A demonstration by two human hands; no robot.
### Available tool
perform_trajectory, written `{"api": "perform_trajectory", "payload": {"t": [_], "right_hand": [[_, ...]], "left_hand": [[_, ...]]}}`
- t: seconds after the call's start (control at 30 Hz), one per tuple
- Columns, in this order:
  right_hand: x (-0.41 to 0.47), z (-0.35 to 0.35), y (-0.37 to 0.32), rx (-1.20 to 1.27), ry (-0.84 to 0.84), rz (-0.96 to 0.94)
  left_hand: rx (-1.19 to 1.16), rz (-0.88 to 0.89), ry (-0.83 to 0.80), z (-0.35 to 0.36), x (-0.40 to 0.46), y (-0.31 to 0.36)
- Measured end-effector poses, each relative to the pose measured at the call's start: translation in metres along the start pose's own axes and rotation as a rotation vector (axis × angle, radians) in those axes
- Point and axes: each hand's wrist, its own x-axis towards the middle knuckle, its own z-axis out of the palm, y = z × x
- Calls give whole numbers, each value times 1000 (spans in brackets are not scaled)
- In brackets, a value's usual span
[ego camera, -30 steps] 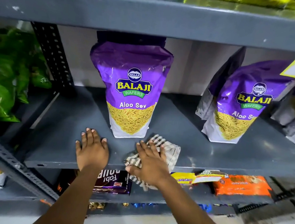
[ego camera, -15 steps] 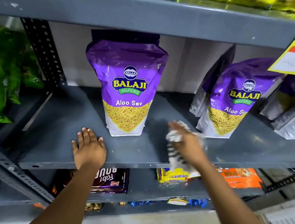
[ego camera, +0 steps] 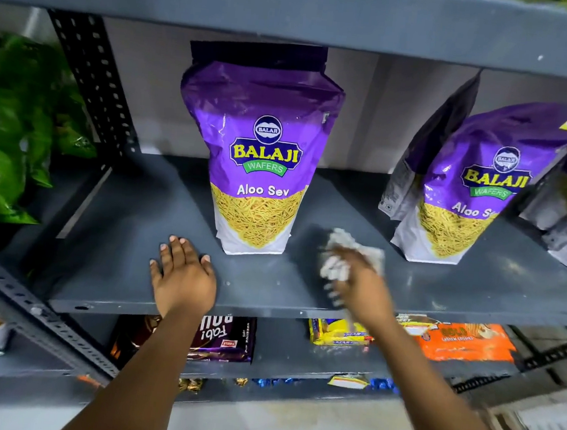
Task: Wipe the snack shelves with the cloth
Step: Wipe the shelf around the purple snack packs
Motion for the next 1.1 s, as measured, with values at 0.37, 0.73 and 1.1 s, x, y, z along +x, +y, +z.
{"api": "perform_trajectory", "payload": {"t": [0.37,0.73,1.1], "right_hand": [[-21,-52,61,-20,47,206],[-31,-82,107,-30,-34,64],[-25,-139,194,-128,-100,-112]], "left_hand": [[-145,95,108,3,-32,13],[-278,549,-15,21,-79,169],[-182,139,-57,79,-88,273]]}}
